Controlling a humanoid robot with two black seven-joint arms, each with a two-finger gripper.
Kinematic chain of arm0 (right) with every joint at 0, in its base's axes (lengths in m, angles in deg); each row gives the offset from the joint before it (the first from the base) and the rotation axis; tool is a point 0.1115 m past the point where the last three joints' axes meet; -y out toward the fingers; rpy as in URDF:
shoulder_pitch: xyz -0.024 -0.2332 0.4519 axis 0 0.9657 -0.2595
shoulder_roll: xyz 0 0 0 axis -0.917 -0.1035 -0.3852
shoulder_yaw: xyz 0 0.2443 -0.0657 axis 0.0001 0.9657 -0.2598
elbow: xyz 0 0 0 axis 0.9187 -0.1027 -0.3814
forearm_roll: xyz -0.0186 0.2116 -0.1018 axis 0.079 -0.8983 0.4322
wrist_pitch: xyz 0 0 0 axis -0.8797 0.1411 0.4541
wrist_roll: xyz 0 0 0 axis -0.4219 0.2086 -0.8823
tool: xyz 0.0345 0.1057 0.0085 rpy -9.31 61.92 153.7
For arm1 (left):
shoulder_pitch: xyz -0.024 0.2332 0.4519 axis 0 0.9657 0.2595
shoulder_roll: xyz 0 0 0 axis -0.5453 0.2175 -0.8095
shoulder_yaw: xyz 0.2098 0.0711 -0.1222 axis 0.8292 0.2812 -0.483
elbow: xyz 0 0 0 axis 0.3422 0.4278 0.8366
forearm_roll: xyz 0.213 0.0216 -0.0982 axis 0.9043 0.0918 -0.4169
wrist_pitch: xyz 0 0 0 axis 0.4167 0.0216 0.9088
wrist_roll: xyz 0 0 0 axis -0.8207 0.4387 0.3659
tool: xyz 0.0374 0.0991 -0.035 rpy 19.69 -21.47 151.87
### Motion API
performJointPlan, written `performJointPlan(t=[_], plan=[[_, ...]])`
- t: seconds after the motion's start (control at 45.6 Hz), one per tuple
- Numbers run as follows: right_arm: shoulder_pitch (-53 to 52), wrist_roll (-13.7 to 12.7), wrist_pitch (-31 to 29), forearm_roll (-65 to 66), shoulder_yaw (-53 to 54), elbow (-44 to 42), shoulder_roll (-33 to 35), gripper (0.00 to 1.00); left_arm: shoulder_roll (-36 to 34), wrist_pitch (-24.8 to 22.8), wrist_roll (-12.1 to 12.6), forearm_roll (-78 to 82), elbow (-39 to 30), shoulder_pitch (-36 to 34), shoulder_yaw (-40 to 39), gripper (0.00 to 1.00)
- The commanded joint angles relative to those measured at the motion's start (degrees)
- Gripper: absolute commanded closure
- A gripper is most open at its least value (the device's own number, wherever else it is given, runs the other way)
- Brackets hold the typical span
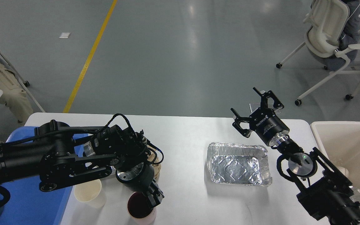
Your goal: Tidy desktop
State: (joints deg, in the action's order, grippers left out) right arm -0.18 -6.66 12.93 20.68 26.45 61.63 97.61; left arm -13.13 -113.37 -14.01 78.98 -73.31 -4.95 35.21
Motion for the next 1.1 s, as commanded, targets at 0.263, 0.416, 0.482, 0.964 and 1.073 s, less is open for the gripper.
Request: performJointPlan(t=[0.263, 0.416, 0.482, 0.964, 1.073], plan=[[0.31, 0.00, 0.00, 0.00, -0.27, -0.33, -0.15, 0.00, -4.73, 1.32, 1.05, -2.89, 0.35, 5.29, -8.01, 0.88], [0.31, 0.00, 0.00, 0.00, -0.36, -0.24, -0.06, 0.00, -8.16, 1.06, 2.20, -5.97, 0.79, 10.83, -22.16, 0.50], [0.40, 0.00, 0.00, 0.00, -0.36, -0.07, -0.06, 0.00, -10.53, 1.41, 2.37, -7.29, 0.97, 13.73, -27.88, 0.14], [1.28, 0.00, 0.09, 0.09, -0.62, -0.24, 1.25, 0.00, -13.17, 16.69, 2.99, -17.56, 1.93, 35.18, -64.89, 0.07], [1.89, 0.00, 0.09, 0.09, -0.53, -0.24, 1.34, 0.00, -13.96, 25.38, 4.48, -25.73, 4.39, 37.29, -66.13, 0.07]])
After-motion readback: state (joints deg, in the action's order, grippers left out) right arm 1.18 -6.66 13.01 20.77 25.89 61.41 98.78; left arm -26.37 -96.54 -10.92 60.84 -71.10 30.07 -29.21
